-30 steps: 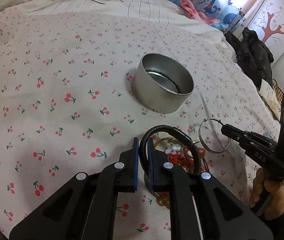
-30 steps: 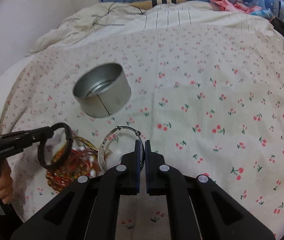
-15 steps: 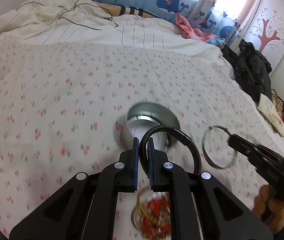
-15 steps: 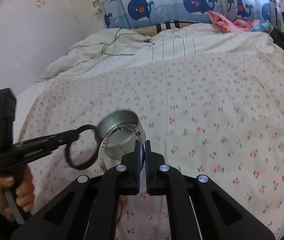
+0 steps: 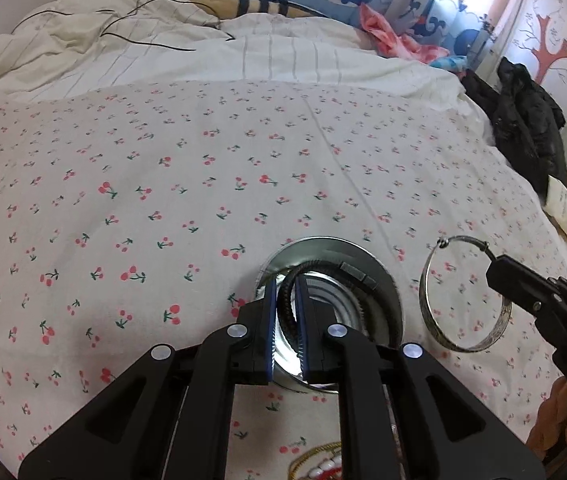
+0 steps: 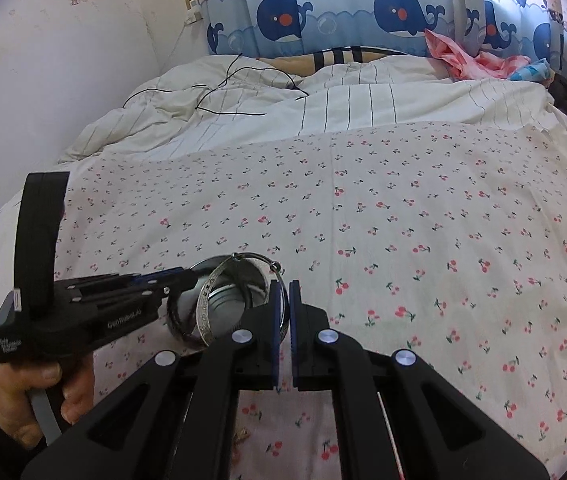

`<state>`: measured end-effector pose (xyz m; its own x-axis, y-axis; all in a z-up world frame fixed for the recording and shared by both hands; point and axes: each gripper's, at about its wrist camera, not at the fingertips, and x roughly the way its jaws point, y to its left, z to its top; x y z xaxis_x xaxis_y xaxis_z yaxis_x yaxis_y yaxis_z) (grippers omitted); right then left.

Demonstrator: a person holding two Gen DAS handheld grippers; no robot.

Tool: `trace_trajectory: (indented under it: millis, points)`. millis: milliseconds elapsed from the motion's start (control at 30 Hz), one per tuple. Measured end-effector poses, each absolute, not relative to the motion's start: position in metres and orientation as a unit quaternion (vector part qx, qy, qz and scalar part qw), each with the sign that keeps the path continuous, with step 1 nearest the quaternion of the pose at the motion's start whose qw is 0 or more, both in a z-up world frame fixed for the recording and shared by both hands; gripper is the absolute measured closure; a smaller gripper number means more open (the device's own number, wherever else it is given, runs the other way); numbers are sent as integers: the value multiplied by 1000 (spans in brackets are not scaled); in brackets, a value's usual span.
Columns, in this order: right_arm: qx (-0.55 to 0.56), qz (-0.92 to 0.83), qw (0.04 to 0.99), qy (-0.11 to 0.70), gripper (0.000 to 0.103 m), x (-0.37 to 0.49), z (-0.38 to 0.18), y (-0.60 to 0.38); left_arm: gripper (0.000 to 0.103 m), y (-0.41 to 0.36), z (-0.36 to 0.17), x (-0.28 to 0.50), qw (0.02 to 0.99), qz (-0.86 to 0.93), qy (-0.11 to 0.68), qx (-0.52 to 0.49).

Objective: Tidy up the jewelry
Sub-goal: 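Open both tools over the tin to drop the hoop and bracelet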

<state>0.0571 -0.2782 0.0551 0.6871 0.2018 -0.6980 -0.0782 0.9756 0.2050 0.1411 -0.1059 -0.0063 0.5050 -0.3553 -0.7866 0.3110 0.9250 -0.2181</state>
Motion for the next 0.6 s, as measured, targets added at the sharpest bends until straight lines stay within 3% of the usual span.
trace_trajectory:
  millis: [100, 167, 200, 600]
  points:
    - [80, 79, 913, 392, 98, 66, 51, -271, 82, -97, -3, 140, 869, -187, 457, -30]
    - [77, 86, 912, 394, 98, 71, 48, -262, 60, -90, 4, 135, 881, -171, 441, -23]
    - [75, 88, 912, 394, 98, 73, 47, -257, 57, -84, 9, 132, 886, -163, 433, -24]
    - [72, 91, 902, 415, 97, 78, 37, -250, 43, -38, 4, 99, 888, -127, 442, -26]
